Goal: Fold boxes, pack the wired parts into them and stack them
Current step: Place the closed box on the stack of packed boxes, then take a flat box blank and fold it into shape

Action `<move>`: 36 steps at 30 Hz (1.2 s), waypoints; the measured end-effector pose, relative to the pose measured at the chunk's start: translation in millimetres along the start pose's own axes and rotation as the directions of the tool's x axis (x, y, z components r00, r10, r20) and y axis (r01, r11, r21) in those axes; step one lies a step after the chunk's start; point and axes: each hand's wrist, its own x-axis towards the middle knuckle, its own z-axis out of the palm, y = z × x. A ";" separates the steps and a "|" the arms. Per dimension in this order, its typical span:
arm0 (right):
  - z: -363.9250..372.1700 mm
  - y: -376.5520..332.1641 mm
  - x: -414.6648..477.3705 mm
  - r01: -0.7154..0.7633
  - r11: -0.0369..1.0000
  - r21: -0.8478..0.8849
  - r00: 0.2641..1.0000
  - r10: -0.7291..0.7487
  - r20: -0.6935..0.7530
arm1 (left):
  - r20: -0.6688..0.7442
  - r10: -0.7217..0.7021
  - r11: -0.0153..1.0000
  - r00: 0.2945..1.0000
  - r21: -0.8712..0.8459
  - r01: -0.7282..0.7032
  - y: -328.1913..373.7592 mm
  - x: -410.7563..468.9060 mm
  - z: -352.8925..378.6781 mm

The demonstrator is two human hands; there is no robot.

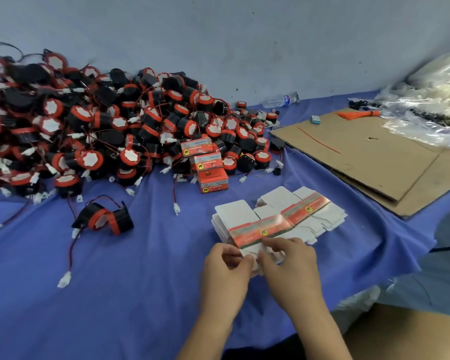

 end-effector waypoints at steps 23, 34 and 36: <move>21.0 -126.2 -67.6 0.053 0.768 0.639 0.796 -0.419 0.438 | -0.232 0.437 0.888 0.869 0.264 -0.376 -7.0 -59.6 -167.6; 37.9 -171.5 -124.5 -0.671 0.518 0.531 0.382 -0.372 0.846 | -0.259 0.605 0.796 0.753 0.183 -0.577 -15.2 -108.3 -259.3; 41.0 -174.4 -136.0 -0.731 0.510 0.453 0.298 -0.359 0.885 | -0.301 0.644 0.762 0.704 0.167 -0.625 -12.6 -111.7 -269.5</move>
